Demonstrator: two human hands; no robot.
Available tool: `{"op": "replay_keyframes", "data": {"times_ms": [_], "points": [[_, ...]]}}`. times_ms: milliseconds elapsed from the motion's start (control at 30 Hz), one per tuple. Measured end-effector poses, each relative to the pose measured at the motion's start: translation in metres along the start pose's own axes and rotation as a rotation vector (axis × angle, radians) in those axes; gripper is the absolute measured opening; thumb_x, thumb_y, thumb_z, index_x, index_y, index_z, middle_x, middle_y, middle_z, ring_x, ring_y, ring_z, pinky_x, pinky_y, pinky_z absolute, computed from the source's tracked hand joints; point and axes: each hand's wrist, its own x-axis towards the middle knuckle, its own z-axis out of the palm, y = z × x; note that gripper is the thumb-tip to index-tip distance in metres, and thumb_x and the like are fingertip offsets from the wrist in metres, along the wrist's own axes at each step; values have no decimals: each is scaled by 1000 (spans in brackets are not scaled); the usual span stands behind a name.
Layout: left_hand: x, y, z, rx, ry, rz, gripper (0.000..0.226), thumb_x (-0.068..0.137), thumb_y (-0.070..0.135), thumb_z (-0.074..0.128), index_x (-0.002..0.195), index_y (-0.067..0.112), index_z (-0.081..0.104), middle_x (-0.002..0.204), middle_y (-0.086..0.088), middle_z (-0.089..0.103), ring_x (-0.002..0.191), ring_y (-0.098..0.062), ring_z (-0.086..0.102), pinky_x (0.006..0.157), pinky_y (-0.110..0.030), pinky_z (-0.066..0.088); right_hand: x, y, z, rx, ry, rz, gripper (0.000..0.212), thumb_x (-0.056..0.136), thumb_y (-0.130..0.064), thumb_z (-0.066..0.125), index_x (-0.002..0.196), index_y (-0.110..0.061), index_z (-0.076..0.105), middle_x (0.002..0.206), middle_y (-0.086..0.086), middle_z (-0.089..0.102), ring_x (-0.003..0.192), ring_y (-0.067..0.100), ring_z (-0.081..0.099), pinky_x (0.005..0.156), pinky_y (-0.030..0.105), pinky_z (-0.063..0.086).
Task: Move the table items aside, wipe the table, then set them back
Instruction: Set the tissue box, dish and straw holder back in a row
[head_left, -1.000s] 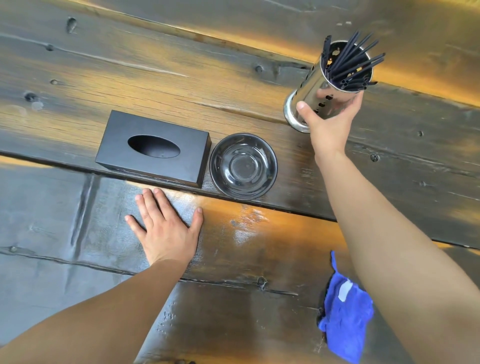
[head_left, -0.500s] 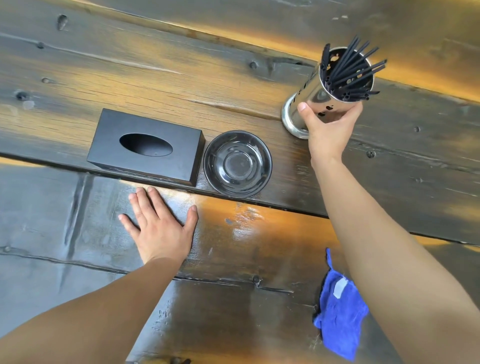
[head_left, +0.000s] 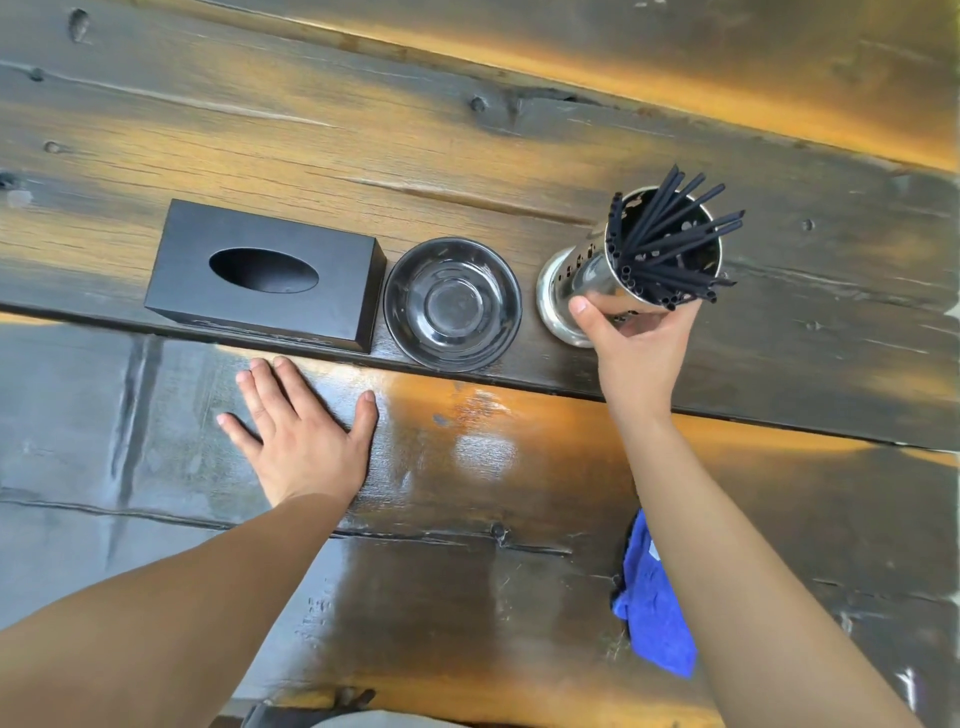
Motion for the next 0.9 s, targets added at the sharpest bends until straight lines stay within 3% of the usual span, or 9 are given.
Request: {"op": "replay_keyframes", "data": {"times_ms": [133,267,467,567,800,900], "points": [[0,-1,0,-4,8,3,99,93,71,39,161,5,11,169,-19,13,159,-33,3,123,-66,4,-17,10,-8,-1,5,48,61,78,4,87,114,-23,46,99,29,74,101,31,75,106,43,55],[0,0,0,-6,12,4,99,93,71,39,161,4,12,169,-20,14,158,-34,4,123,-66,4,-25,19,-11,-5,-7,88,63,77,-1,89,119,-21,47,103,23,76,105,28,75,108,42,54],[0,0,0,-7,8,2,99,93,71,38,161,5,11,169,-19,12,159,-33,2,124,-65,3,-30,20,-8,-24,-10,80,61,78,4,87,121,-8,46,101,20,77,97,18,77,93,19,55],[-1,0,0,-12,15,1,98,93,71,38,161,5,11,169,-19,12,159,-32,3,124,-65,2,-30,22,-7,-23,-17,69,69,78,4,87,129,3,41,103,22,76,96,18,77,95,21,56],[-1,-1,2,-13,17,2,99,93,72,36,161,5,11,169,-19,12,159,-32,2,124,-65,2,-35,26,-8,-8,-13,41,70,77,9,86,129,9,39,102,28,73,90,10,76,89,18,55],[-1,0,2,-13,19,2,99,93,73,35,161,5,11,169,-18,12,159,-32,2,124,-65,2,-36,27,-9,-4,-14,44,69,76,11,85,127,10,38,96,19,74,88,9,75,89,17,54]]}}
